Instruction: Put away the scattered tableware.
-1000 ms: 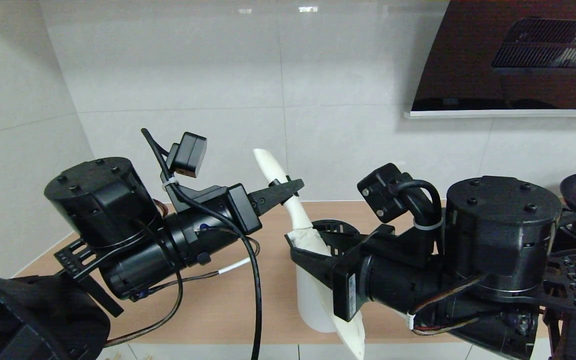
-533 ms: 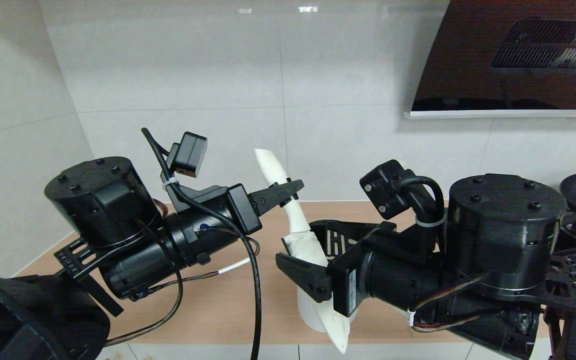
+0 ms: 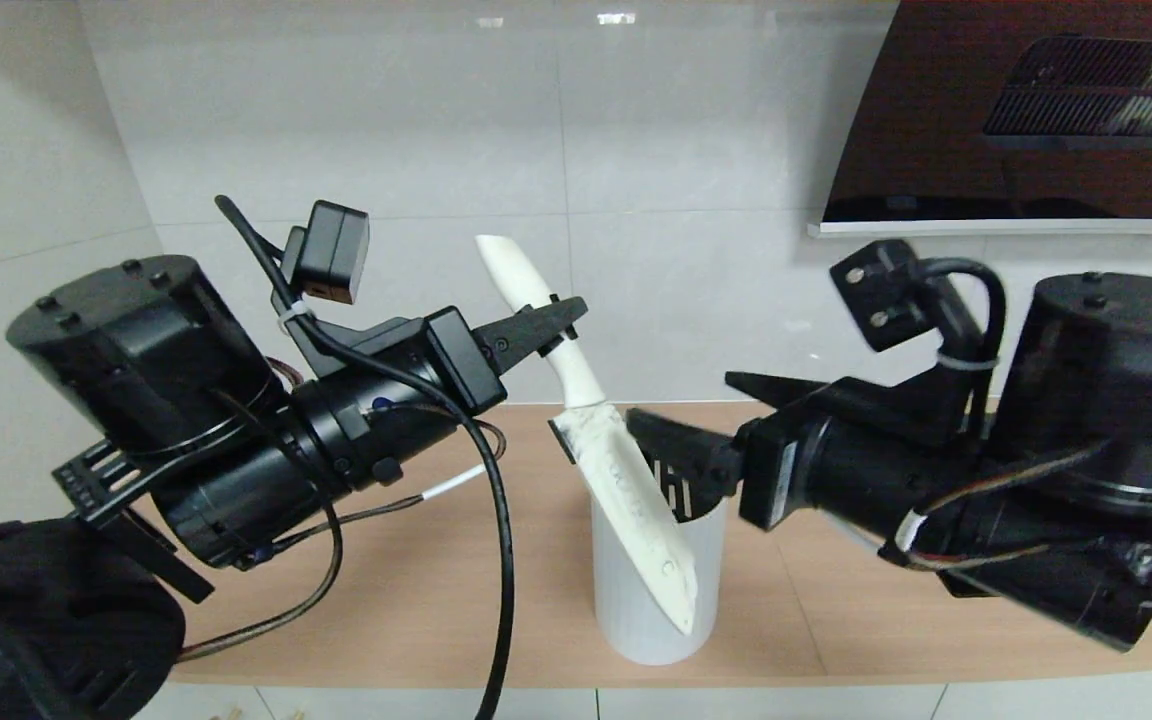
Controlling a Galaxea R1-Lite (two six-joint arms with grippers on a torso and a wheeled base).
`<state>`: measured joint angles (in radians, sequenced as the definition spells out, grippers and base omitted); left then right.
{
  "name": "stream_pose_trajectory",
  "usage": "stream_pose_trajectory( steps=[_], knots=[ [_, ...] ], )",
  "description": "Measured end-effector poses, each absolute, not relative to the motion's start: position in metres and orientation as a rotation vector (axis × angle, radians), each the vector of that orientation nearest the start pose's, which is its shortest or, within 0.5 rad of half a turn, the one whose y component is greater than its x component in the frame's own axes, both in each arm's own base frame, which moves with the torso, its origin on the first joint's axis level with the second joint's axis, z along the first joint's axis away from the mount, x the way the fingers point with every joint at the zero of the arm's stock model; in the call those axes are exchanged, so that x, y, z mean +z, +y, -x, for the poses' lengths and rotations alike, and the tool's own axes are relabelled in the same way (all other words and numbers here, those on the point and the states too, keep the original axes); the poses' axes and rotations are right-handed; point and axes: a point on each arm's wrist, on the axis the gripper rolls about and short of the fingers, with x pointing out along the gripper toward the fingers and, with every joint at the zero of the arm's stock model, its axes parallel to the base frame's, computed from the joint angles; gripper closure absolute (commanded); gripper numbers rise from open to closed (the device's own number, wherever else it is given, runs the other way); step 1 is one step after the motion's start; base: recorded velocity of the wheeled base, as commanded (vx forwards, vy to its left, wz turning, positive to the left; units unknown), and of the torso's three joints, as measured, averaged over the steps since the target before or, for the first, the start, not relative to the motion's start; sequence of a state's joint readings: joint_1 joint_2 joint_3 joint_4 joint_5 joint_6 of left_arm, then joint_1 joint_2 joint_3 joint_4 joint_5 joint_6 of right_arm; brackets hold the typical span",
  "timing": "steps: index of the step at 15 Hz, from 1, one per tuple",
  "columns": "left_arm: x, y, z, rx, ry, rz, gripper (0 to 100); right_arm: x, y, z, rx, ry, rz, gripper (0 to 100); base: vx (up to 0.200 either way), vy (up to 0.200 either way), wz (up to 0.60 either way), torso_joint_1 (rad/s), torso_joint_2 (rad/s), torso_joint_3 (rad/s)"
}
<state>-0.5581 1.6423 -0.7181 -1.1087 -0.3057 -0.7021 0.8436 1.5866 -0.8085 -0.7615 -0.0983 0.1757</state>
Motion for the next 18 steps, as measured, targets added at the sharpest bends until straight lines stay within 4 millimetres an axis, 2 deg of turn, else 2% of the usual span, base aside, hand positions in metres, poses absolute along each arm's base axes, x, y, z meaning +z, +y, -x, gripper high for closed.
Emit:
stream_pose_trajectory(
  steps=[4,7,10,12,14,18],
  knots=[
    [0.272,-0.160,-0.255,-0.670,0.130,0.570,100,0.258,0.156,-0.207,0.637,-0.032,-0.199,0,0.000,0.000,0.00,0.000,0.00,0.000],
    [0.297,-0.160,-0.254,-0.555,0.076,0.425,100,0.266,0.129,-0.212,0.547,-0.066,-0.203,0,0.000,0.000,0.00,0.000,0.00,0.000],
    [0.290,-0.177,-0.249,-0.448,0.025,0.369,100,0.262,0.120,-0.217,0.496,-0.047,-0.190,0,0.000,0.000,0.00,0.000,0.00,0.000],
    [0.295,-0.191,-0.257,-0.283,-0.082,0.375,100,0.258,0.121,-0.221,0.490,-0.033,-0.184,0,0.000,0.000,0.00,0.000,0.00,0.000],
    [0.299,-0.209,-0.264,-0.239,-0.182,0.368,100,0.256,0.121,-0.223,0.485,-0.023,-0.181,0,0.000,0.000,0.00,0.000,0.00,0.000],
    [0.271,-0.235,-0.275,-0.255,-0.136,0.298,100,0.255,0.121,-0.224,0.484,-0.021,-0.181,0,0.000,0.000,0.00,0.000,0.00,0.000]
  ],
)
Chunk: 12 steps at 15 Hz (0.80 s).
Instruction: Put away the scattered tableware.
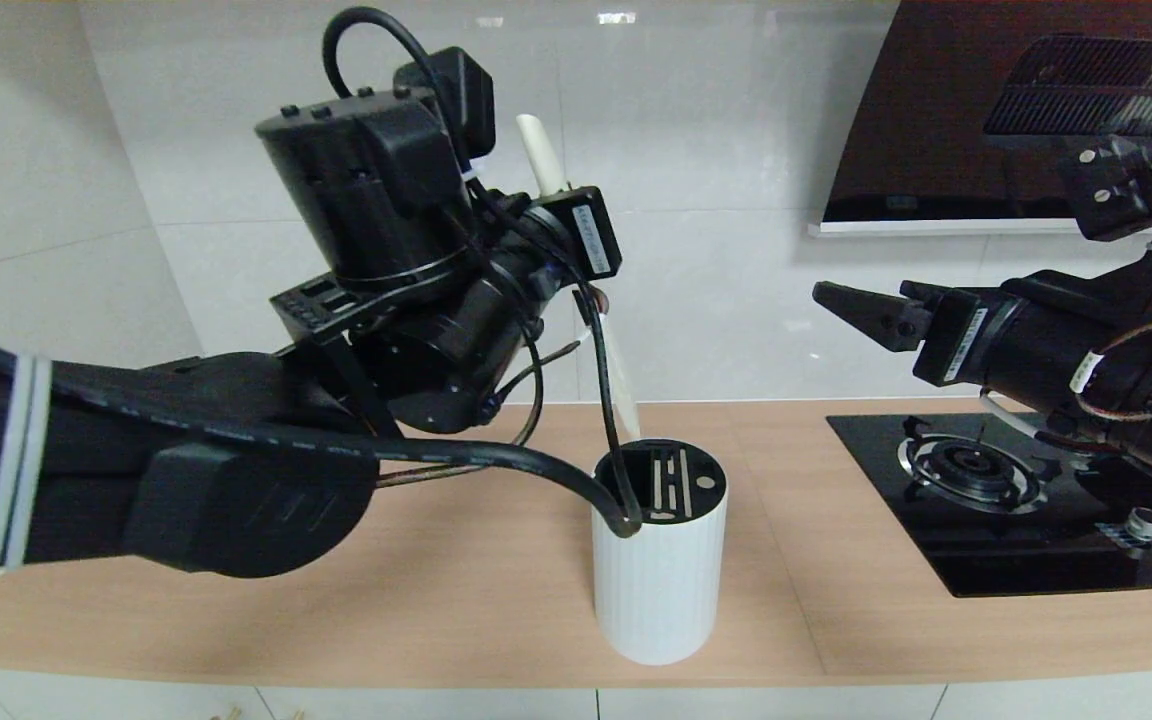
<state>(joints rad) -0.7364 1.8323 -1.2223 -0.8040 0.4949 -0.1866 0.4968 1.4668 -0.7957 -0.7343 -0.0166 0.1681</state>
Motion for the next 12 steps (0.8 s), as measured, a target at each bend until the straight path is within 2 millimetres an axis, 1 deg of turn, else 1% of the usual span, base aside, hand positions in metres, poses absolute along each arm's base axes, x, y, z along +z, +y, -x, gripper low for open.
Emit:
stream_pose_trajectory(
  steps=[2,6,12],
  knots=[
    [0.257,-0.243,-0.283,-0.226,-0.122,0.277,100,0.254,0.122,-0.226,0.483,-0.016,-0.180,0,0.000,0.000,0.00,0.000,0.00,0.000],
    [0.234,-0.253,-0.293,-0.197,-0.089,0.225,100,0.252,0.123,-0.227,0.482,-0.009,-0.178,0,0.000,0.000,0.00,0.000,0.00,0.000],
    [0.205,-0.263,-0.304,-0.195,-0.050,0.193,100,0.250,0.123,-0.228,0.482,-0.001,-0.175,0,0.000,0.000,0.00,0.000,0.00,0.000]
  ],
)
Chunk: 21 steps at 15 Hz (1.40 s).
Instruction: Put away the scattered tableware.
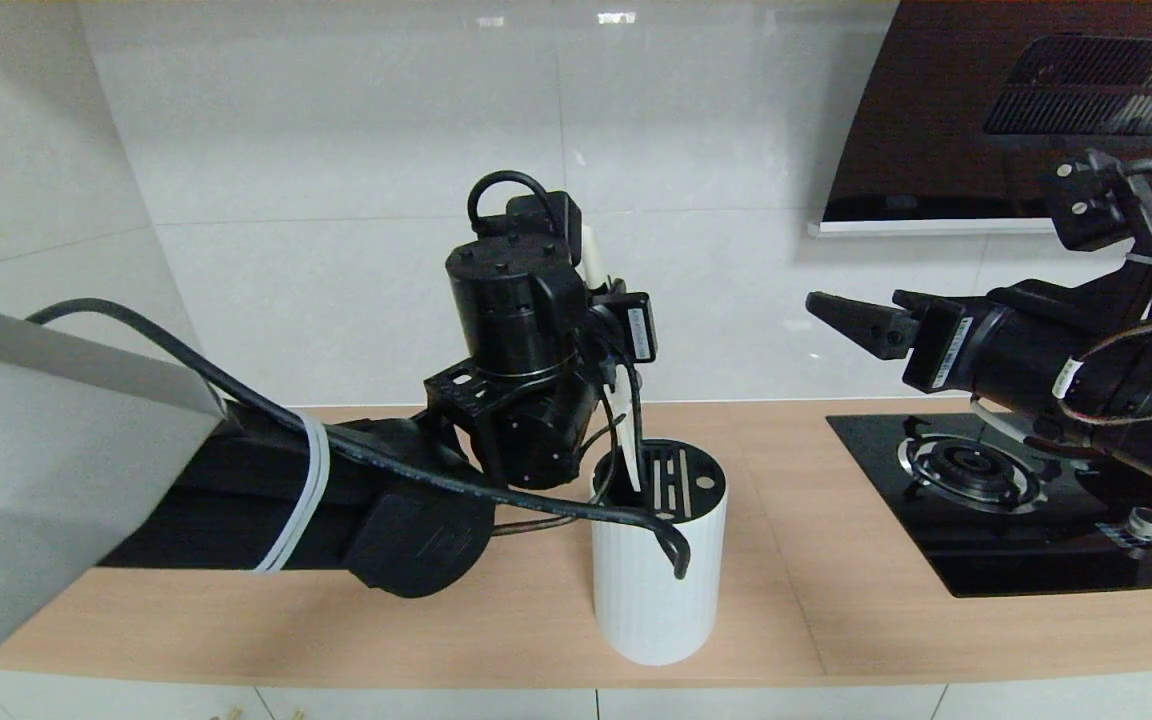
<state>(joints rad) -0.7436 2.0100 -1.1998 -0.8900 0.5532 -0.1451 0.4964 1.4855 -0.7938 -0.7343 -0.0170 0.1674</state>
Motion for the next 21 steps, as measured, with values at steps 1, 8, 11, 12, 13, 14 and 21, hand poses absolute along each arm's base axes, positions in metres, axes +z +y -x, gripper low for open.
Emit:
stream_pose_trajectory(
  steps=[1,8,11,12,13,14,21],
  knots=[
    [0.199,-0.265,-0.302,-0.198,-0.034,0.181,100,0.250,0.123,-0.229,0.482,0.000,-0.174,0,0.000,0.000,0.00,0.000,0.00,0.000],
    [0.173,-0.277,-0.302,-0.216,0.021,0.146,100,0.249,0.124,-0.229,0.482,0.003,-0.173,0,0.000,0.000,0.00,0.000,0.00,0.000],
    [0.160,-0.285,-0.301,-0.225,0.049,0.143,100,0.248,0.124,-0.230,0.481,0.007,-0.173,0,0.000,0.000,0.00,0.000,0.00,0.000],
    [0.154,-0.288,-0.301,-0.227,0.062,0.139,100,0.248,0.124,-0.230,0.481,0.007,-0.173,0,0.000,0.000,0.00,0.000,0.00,0.000],
    [0.147,-0.291,-0.299,-0.232,0.078,0.127,100,0.247,0.124,-0.230,0.481,0.008,-0.173,0,0.000,0.000,0.00,0.000,0.00,0.000],
    [0.141,-0.293,-0.298,-0.234,0.091,0.118,100,0.247,0.124,-0.230,0.481,0.009,-0.172,0,0.000,0.000,0.00,0.000,0.00,0.000],
    [0.112,-0.297,-0.295,-0.241,0.163,0.087,100,0.242,0.126,-0.233,0.479,0.028,-0.167,0,0.000,0.000,0.00,0.000,0.00,0.000]
  ],
)
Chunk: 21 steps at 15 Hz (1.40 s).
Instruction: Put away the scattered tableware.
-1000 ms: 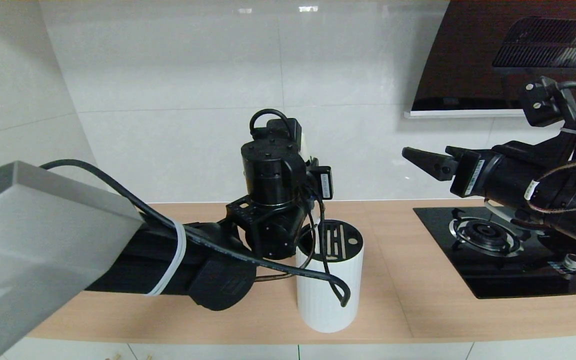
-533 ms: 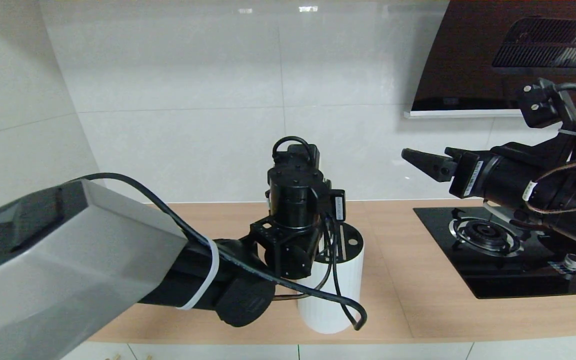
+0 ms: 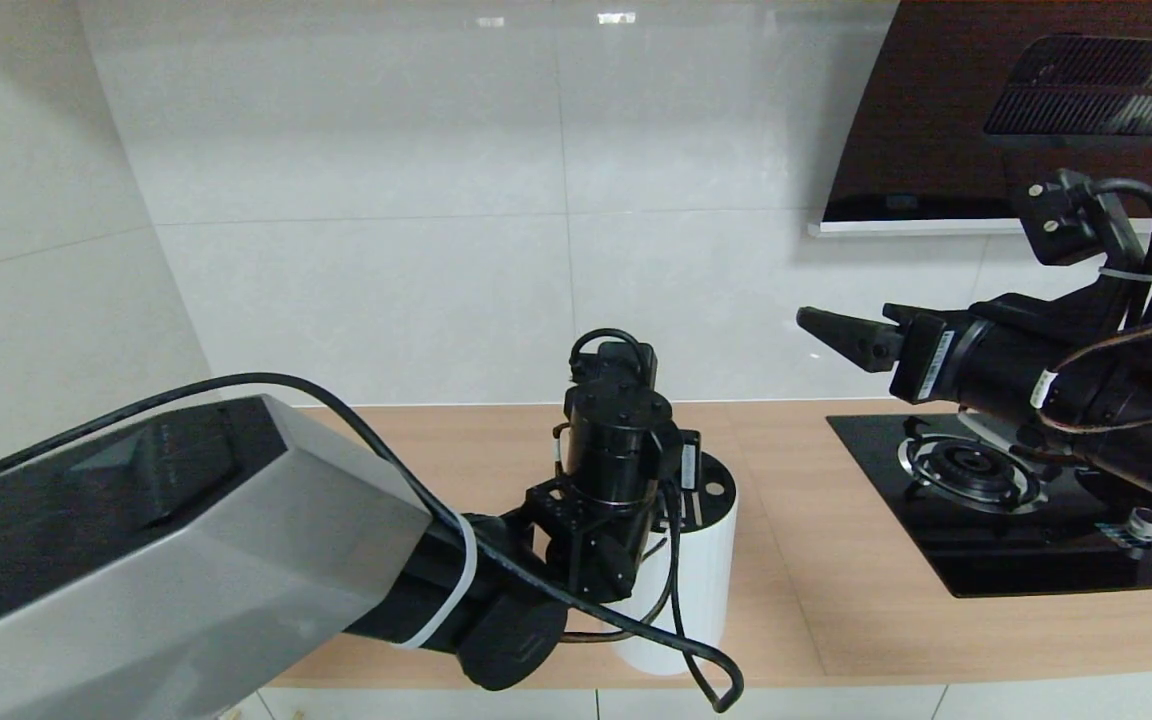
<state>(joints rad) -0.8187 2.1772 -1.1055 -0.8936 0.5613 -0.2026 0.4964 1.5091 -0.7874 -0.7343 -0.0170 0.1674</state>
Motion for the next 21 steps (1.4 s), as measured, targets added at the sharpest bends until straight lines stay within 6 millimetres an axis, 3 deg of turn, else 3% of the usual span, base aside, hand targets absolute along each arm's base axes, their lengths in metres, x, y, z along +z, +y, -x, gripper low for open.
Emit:
stream_pose_trajectory(
  steps=[3,4,11,14,18,21],
  knots=[
    [0.102,-0.298,-0.295,-0.241,0.184,0.070,100,0.241,0.126,-0.233,0.479,0.031,-0.166,0,0.000,0.000,0.00,0.000,0.00,0.000],
    [0.100,-0.298,-0.295,-0.241,0.188,0.067,0,0.241,0.126,-0.233,0.479,0.031,-0.166,0,0.000,0.000,0.00,0.000,0.00,0.000],
    [0.098,-0.298,-0.295,-0.239,0.193,0.064,0,0.241,0.126,-0.233,0.479,0.031,-0.165,0,0.000,0.000,0.00,0.000,0.00,0.000],
    [0.106,-0.299,-0.292,-0.237,0.159,0.084,0,0.240,0.126,-0.233,0.480,0.033,-0.164,0,0.000,0.000,0.00,0.000,0.00,0.000],
    [0.153,-0.283,-0.281,-0.238,0.037,0.155,0,0.240,0.126,-0.233,0.480,0.023,-0.118,0,0.000,0.000,0.00,0.000,0.00,0.000],
    [0.212,-0.249,-0.273,-0.233,-0.092,0.254,0,0.242,0.116,-0.232,0.449,-0.009,-0.068,0,0.000,0.000,0.00,0.000,0.00,0.000]
  ],
)
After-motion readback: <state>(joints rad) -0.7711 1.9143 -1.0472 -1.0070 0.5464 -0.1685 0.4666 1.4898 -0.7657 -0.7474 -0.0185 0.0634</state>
